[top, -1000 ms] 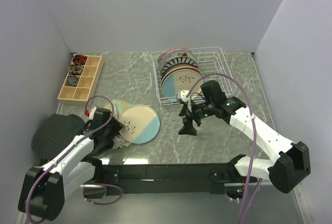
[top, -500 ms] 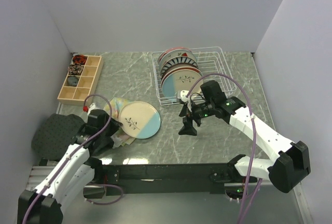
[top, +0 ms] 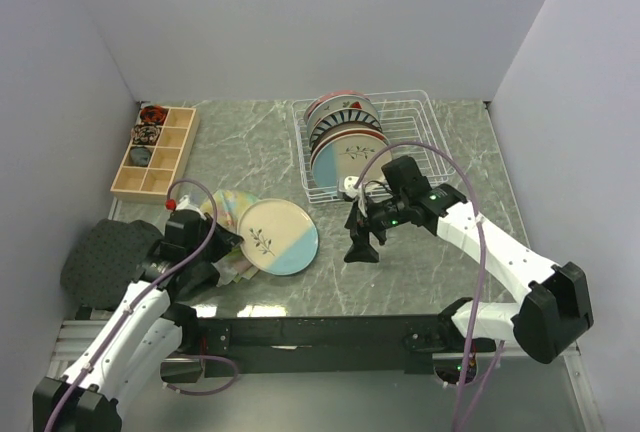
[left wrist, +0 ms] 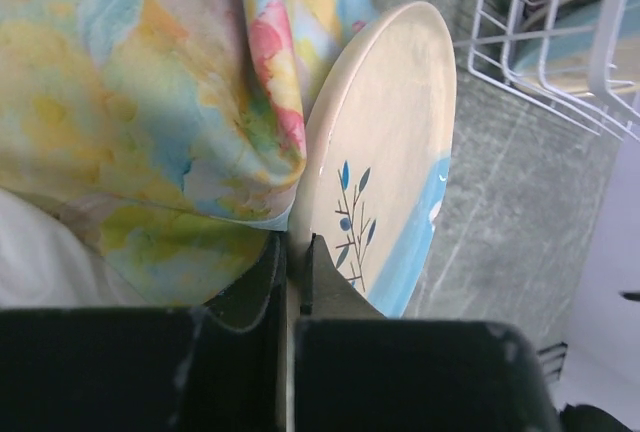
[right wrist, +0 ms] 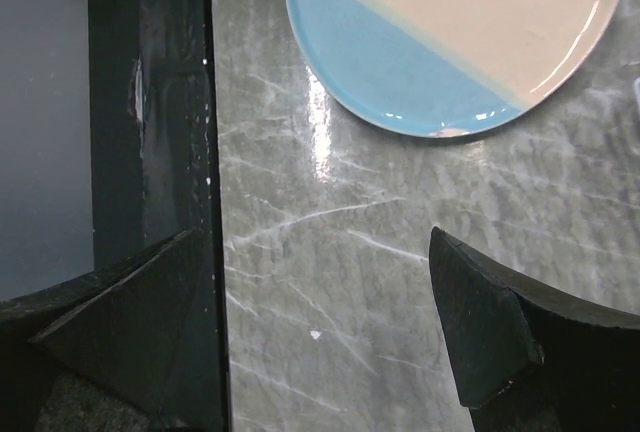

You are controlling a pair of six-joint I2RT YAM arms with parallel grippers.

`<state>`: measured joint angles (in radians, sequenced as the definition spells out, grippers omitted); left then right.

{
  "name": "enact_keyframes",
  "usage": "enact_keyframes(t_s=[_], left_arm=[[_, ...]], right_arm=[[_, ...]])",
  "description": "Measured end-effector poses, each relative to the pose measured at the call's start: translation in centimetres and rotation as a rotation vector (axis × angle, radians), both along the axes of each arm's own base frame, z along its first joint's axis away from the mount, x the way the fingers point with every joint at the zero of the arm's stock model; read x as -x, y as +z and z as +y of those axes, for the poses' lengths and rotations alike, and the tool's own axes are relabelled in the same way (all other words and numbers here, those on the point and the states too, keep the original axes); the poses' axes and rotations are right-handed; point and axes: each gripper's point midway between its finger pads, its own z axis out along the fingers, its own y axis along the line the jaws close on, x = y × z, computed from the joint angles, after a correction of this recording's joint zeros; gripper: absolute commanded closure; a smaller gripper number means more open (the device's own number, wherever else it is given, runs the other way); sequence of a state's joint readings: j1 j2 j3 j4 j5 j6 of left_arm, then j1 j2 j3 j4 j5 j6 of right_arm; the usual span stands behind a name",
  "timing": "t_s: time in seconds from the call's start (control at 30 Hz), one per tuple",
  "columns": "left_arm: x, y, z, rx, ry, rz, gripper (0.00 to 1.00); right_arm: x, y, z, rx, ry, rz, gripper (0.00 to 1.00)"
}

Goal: Load the plates into the dish rack
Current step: Pass the plate from the left arm to the right

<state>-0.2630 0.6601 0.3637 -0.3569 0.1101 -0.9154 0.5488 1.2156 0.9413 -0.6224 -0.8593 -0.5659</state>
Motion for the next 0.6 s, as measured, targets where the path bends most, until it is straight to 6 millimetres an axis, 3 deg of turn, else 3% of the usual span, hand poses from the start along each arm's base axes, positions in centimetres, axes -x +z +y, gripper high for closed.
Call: enact_keyframes(t_s=[0.2,0.33,0.5,0.6], left_arm=[[0.0,1.4,-1.1,0.069,-0.020,0.002,0.99],[0.0,1.4,-2.0,0.130,-0.023,0.036,0.99],[0.0,1.3,-2.5,0.172,-0.022,0.067,0.99],[-0.1,1.4,-2.7,0.188,-0.015,0.075,0.99]], right_arm=[[0.4,-1.3,0.1,0.040,0.017,0.032,0.00],[0.7,-2.5,1.4,0.105,0.034,-0.064,0.00],[3.0,-4.6,5.0,0.229,0.100,-0.305,0.00],[3.0,-5.0,7.6,0.277,0.097,-0.471,0.00]])
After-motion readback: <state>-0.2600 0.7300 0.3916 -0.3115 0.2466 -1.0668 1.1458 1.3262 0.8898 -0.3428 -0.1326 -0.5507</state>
